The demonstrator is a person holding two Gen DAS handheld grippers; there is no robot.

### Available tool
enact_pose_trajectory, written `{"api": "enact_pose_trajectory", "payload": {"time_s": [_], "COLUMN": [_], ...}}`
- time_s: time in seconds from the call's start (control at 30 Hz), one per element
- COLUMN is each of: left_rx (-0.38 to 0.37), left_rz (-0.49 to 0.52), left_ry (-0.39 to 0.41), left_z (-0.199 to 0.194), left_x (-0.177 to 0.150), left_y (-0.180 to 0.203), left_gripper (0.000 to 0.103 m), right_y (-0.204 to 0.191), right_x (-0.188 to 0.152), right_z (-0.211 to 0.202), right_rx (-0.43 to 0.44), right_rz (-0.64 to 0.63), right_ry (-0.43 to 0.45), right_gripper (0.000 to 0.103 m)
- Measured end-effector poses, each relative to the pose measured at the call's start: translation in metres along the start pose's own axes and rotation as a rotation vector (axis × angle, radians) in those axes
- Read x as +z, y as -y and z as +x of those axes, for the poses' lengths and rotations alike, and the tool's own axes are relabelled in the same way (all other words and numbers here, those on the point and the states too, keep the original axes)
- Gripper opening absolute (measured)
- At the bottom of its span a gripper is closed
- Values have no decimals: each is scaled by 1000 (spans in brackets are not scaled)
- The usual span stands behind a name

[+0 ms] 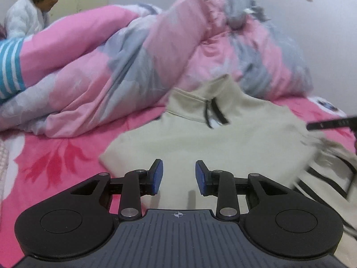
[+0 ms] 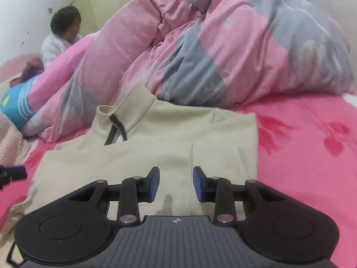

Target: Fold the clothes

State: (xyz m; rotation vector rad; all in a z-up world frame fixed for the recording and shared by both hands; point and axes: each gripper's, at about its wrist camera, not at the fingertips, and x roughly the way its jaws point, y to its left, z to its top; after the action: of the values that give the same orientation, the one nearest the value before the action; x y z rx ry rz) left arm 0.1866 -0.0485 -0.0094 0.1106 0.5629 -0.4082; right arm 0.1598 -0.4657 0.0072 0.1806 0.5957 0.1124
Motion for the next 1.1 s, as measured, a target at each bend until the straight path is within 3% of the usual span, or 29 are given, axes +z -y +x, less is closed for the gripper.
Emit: {"api": "enact_pose_trajectory", "payload": {"time_s": [0.07,0.17,0.27,0.37,0.43,0.53,0.67,0.9,1.0,1.1], "left_rx": [28,-3,-48,0,49,63,132,140,150,89], "left_rz": [1,-23,-45,-62,-91,-153,-100,-56,-7,22], "left_ry": [-71,-57,19,22,-53,-55,-13,172,155,133], "left_z": [28,29,23,51,83,73,14,-158,-214,-237], "left_x": [-9,-9,9,18,10,18,38,78,76,46], "left_y": [-2,-8,-12,-14,-23,-29,-30,-18,7,42], "left_gripper": [32,32,33,37,38,38,39,47,47,47], "right_y": [6,16,12,14,18,42,58,66,52,24], "right_x": [-3,0,17,32,30,29,29,6,-4,-21], "right_z": [30,33,22,38,63,67,13,-180,-254,-277], "right_rx": [-73,-56,-26,-42,-96,-58,-69,121,212,307], "right_rz": [-38,-12,-24,-23,-12,106,254,332,318,292], "right_ry": [-67,-85,-68,-35,-61,-39,-15,159,207,165], "right_gripper": [33,34,34,34,33,31,34,40,41,41]}}
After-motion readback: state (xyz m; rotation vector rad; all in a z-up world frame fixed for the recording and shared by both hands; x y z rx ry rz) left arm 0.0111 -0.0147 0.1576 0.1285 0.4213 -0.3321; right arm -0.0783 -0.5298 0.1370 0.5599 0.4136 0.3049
